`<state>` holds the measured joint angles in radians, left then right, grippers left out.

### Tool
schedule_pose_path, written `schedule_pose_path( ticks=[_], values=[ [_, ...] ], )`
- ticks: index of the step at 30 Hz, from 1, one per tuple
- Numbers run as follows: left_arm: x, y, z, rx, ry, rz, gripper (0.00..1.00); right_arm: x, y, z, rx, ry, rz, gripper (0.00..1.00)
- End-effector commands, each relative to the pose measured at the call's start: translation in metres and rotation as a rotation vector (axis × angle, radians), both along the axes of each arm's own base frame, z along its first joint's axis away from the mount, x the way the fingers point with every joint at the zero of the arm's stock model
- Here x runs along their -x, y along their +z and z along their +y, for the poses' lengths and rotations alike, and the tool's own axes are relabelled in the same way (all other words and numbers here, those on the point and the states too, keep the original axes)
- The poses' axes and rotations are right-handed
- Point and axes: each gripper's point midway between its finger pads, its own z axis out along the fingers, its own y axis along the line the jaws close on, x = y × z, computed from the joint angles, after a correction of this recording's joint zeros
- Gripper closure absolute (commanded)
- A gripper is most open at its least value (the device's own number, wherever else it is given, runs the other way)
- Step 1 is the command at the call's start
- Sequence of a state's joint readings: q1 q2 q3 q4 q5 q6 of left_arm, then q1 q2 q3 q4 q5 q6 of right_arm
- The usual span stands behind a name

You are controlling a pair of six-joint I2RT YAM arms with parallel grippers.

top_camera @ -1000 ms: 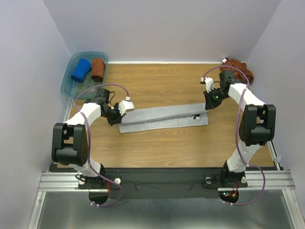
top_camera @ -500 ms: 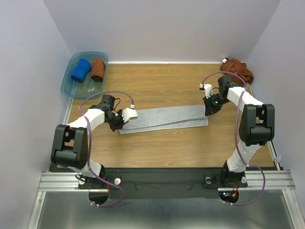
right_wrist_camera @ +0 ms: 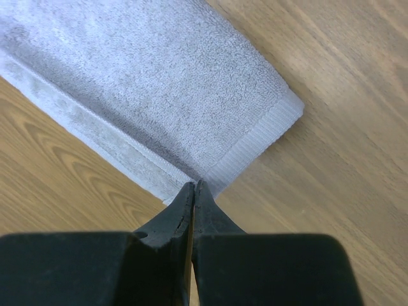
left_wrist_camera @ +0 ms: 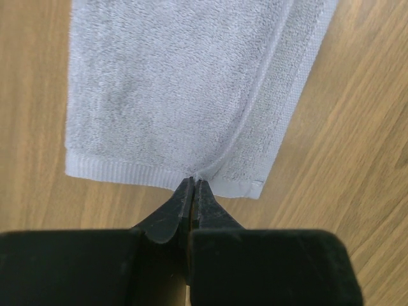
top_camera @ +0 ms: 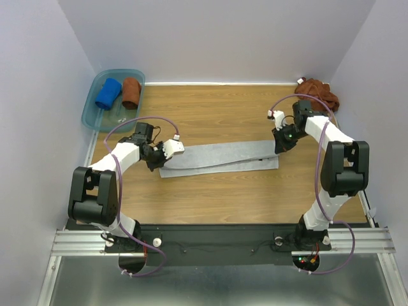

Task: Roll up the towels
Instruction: Fold the towel

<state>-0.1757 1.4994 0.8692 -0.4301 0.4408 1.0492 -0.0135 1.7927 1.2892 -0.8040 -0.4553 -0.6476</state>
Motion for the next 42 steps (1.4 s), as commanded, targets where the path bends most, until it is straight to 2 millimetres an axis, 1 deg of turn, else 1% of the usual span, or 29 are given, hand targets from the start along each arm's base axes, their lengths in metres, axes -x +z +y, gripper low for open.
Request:
schedule_pose_path(
  ticks=[1, 3, 4, 6, 11, 12, 14, 15, 18, 19, 21, 22, 24, 26, 28, 31, 34, 36, 39, 42],
  values=[
    [-0.010, 0.023, -0.003, 0.020, 0.008, -0.043, 1.00, -0.014, 0.044, -0.004, 0.001, -0.005, -0.117, 0.99],
    [-0.011, 0.028, -0.004, 0.028, 0.009, -0.048, 1.00, -0.010, 0.050, -0.002, -0.009, 0.001, -0.114, 0.99],
    [-0.011, 0.030, -0.004, 0.030, 0.007, -0.052, 1.00, -0.011, 0.056, -0.001, -0.014, 0.004, -0.125, 1.00],
    [-0.012, 0.033, -0.005, 0.034, 0.007, -0.055, 1.00, -0.005, 0.058, 0.002, -0.032, 0.015, -0.109, 0.99],
    [-0.012, 0.034, -0.004, 0.030, 0.014, -0.059, 1.00, 0.011, 0.051, 0.002, -0.028, 0.046, -0.080, 0.99],
    [-0.012, 0.034, -0.004, 0.030, 0.013, -0.063, 1.00, 0.018, 0.045, 0.002, -0.025, 0.050, -0.059, 0.99],
    [-0.012, 0.035, -0.003, 0.032, 0.013, -0.067, 1.00, 0.025, 0.042, 0.002, -0.023, 0.069, -0.053, 0.99],
    [-0.011, 0.035, -0.002, 0.030, 0.016, -0.066, 1.00, 0.032, 0.034, 0.001, -0.020, 0.073, -0.030, 0.99],
    [-0.011, 0.034, -0.003, 0.031, 0.014, -0.064, 1.00, 0.040, 0.022, 0.000, -0.014, 0.082, 0.002, 0.99],
    [-0.011, 0.032, -0.002, 0.029, 0.016, -0.059, 1.00, 0.046, 0.012, -0.001, -0.009, 0.086, 0.035, 0.99],
    [-0.012, 0.032, -0.003, 0.029, 0.016, -0.059, 1.00, 0.048, 0.002, -0.002, -0.002, 0.086, 0.053, 0.99],
    [-0.013, 0.030, -0.003, 0.028, 0.016, -0.054, 1.00, 0.052, -0.008, -0.004, 0.005, 0.080, 0.083, 0.99],
    [-0.014, 0.030, -0.003, 0.033, 0.021, -0.055, 1.00, 0.050, -0.017, -0.004, 0.007, 0.073, 0.092, 0.99],
    [-0.015, 0.030, -0.004, 0.035, 0.025, -0.056, 1.00, 0.047, -0.019, -0.004, 0.004, 0.059, 0.094, 0.99],
    [-0.017, 0.031, -0.004, 0.037, 0.026, -0.059, 1.00, 0.044, -0.020, -0.003, 0.000, 0.052, 0.095, 0.99],
    [-0.018, 0.034, -0.004, 0.039, 0.029, -0.065, 1.00, 0.033, -0.012, -0.003, 0.001, 0.039, 0.072, 0.99],
    [-0.020, 0.041, -0.003, 0.042, 0.032, -0.073, 1.00, 0.021, 0.001, -0.006, 0.014, 0.025, 0.030, 0.99],
    [-0.022, 0.048, -0.003, 0.048, 0.028, -0.083, 1.00, 0.015, 0.014, -0.008, 0.017, 0.014, -0.007, 0.99],
    [-0.023, 0.058, 0.000, 0.050, 0.027, -0.103, 1.00, 0.014, 0.030, -0.007, 0.010, 0.012, -0.038, 0.99],
    [-0.020, 0.063, 0.001, 0.050, 0.023, -0.112, 1.00, 0.020, 0.037, -0.005, 0.004, 0.018, -0.034, 0.99]
  ],
)
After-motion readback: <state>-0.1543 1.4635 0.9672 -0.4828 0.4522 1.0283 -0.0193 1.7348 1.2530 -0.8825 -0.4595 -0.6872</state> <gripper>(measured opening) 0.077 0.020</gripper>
